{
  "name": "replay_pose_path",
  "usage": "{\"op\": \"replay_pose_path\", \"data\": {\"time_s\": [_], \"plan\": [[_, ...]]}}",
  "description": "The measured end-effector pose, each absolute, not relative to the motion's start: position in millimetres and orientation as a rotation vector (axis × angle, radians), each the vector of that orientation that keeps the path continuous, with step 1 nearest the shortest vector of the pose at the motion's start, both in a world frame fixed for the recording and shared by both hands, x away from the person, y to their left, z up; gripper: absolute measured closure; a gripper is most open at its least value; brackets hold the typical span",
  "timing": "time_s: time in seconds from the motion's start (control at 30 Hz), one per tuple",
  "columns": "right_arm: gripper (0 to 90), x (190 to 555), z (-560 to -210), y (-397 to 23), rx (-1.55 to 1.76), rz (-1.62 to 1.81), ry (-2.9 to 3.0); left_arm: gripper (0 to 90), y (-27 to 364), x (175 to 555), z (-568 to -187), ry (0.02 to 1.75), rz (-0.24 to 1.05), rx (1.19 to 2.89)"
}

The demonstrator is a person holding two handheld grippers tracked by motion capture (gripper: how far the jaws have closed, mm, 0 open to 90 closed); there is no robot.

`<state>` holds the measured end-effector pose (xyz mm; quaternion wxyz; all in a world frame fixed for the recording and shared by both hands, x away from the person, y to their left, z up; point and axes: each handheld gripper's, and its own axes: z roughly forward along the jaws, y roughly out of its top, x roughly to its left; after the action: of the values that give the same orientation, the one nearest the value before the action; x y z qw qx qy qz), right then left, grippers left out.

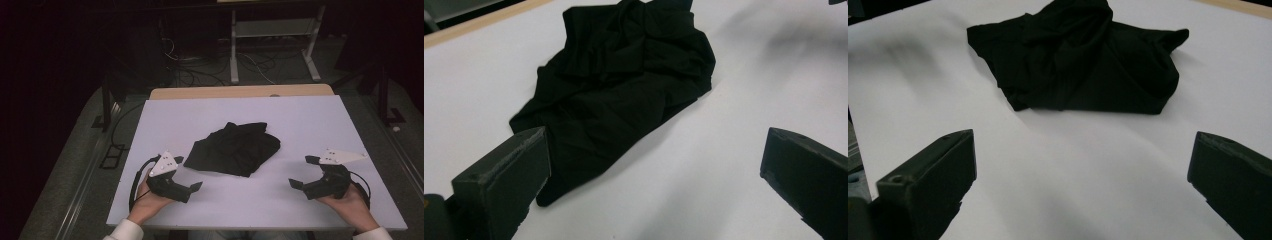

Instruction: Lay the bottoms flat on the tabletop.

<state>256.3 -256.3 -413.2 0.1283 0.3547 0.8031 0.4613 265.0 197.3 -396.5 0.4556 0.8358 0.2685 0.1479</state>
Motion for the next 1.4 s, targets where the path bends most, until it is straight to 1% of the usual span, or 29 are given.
{"op": "replay_pose_path", "data": {"time_s": [0.27, 0.57, 0.9, 1.4], "plan": [[0.0, 261, -405, -247, 0.997, 1.340, 2.349, 0.0, 195, 272, -382, 0.634, 0.374, 2.094], [0.0, 269, -393, -238, 0.959, 1.332, 2.359, 0.0, 192, 281, -375, 0.639, 0.359, 2.102], [0.0, 282, -383, -222, 0.908, 1.324, 2.376, 0.0, 185, 289, -364, 0.605, 0.350, 2.110], [0.0, 301, -378, -207, 0.891, 1.311, 2.398, 0.0, 188, 312, -369, 0.661, 0.334, 2.105]]}}
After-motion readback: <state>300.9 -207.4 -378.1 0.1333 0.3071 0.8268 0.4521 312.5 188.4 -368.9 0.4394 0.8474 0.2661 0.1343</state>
